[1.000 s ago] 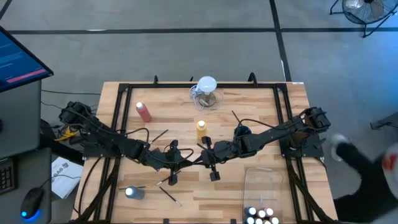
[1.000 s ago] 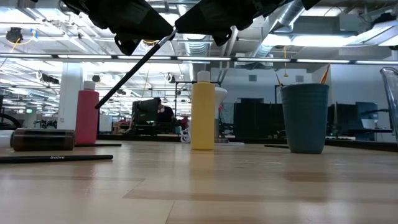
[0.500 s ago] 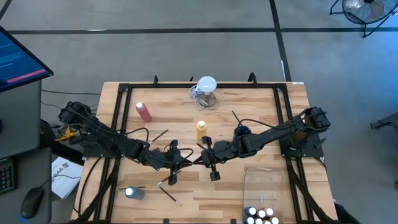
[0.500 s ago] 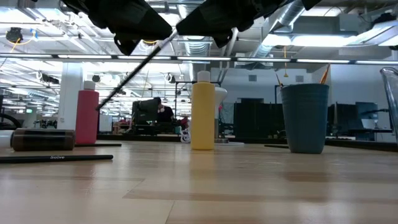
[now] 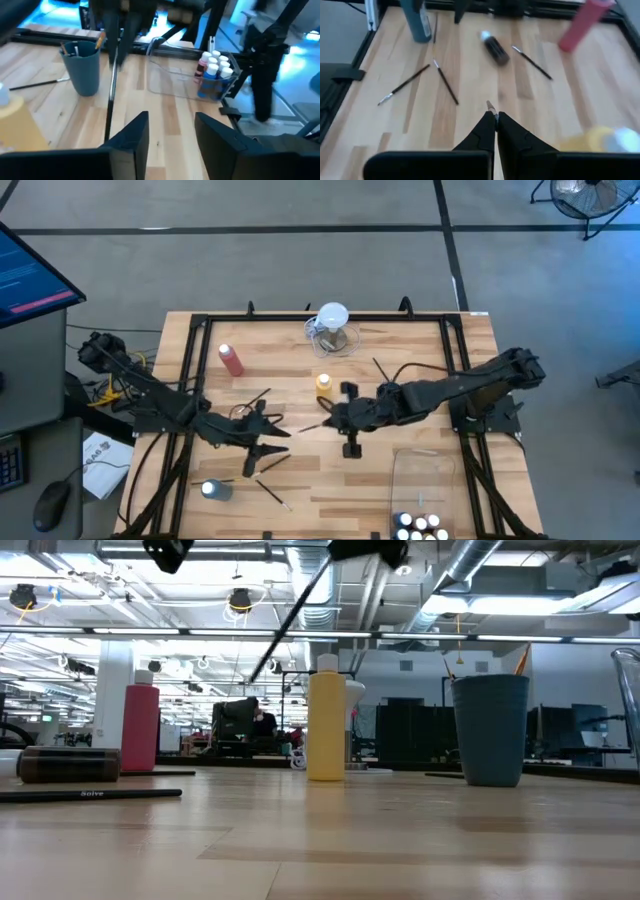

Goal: Pick & Place Paint Supplies
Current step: Put the black silver paintbrush into the blue cup

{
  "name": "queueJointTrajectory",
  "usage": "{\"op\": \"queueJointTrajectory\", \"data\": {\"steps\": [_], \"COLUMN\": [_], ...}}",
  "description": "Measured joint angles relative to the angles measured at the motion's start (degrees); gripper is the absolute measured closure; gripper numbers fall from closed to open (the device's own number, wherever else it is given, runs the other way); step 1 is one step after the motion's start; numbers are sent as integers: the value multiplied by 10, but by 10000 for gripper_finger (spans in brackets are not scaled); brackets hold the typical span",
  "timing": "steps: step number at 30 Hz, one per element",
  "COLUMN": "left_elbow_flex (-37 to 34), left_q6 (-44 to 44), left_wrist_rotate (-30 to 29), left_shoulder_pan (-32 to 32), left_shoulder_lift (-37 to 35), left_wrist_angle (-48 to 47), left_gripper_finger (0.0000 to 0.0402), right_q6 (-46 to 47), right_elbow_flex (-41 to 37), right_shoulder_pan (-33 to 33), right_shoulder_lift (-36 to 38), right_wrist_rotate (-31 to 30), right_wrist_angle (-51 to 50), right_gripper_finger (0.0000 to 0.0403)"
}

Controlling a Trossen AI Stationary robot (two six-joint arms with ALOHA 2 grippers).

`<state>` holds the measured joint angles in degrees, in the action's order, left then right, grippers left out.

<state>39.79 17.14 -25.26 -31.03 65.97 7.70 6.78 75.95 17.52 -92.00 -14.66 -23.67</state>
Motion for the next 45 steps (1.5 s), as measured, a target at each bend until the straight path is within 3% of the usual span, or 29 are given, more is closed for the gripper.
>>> {"op": "queueJointTrajectory", "data": {"steps": [10, 17, 24, 45], "left_elbow_flex": [-43, -43, -43, -43], "left_q6": [22, -4, -18, -19], "left_wrist_rotate": [-4, -4, 13, 16], "left_shoulder_pan": [-5, -5, -13, -24], "left_shoulder_lift": [-8, -36, -60, -58], "left_wrist_angle": [4, 58, 57, 53], "left_gripper_finger": [274, 275, 275, 275], "right_q6": [189, 377, 389, 383], "right_elbow_flex": [224, 254, 244, 242], "right_shoulder_pan": [39, 50, 43, 37], "right_shoulder_lift": [22, 22, 19, 23], "right_wrist_rotate": [-119, -137, -92, -109], "right_wrist_angle": [-453, -669, -664, -663], "right_gripper_finger": [403, 403, 403, 403]}}
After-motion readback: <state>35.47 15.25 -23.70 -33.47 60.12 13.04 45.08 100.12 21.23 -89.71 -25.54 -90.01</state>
